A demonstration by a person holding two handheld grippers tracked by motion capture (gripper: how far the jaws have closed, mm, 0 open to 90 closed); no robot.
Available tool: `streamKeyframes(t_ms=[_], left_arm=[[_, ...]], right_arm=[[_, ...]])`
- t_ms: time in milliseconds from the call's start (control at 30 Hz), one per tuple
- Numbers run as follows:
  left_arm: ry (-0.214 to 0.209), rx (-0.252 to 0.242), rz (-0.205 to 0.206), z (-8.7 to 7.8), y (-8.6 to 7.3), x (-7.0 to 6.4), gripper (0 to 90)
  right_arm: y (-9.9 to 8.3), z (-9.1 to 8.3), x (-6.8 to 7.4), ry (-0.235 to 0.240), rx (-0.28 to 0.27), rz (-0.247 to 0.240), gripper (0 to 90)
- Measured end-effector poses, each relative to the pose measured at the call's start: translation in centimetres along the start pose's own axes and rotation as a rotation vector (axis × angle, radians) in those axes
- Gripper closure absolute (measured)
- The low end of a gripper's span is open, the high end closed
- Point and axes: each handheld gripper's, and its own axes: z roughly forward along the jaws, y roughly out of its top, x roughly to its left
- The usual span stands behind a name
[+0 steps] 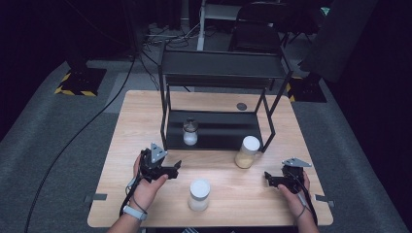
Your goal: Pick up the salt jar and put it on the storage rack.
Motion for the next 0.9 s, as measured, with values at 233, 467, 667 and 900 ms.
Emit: streamKeyframes(t_ms=[233,467,667,900], left_arm=[[0.003,0.034,-0.01,0.8,-0.9,0.0,7.8],[0.0,0.063,-0.017,1.5,-1.5,0.1,7.8],[0.004,0.084,-0.024,1.8,-1.9,0.0,7.8],[0.001,0.127,-0.032,2.5,-2.2,0.2,7.8]], right_arm=[[0.0,0.0,0.0,0.0,0.0,0.0,2.1],[0.0,0.0,0.0,0.0,0.0,0.0,2.1],[0.0,0.0,0.0,-0.001,0.0,0.001,2.2],[-0.1,0.0,0.1,-0.003,0.0,0.002,2.1]])
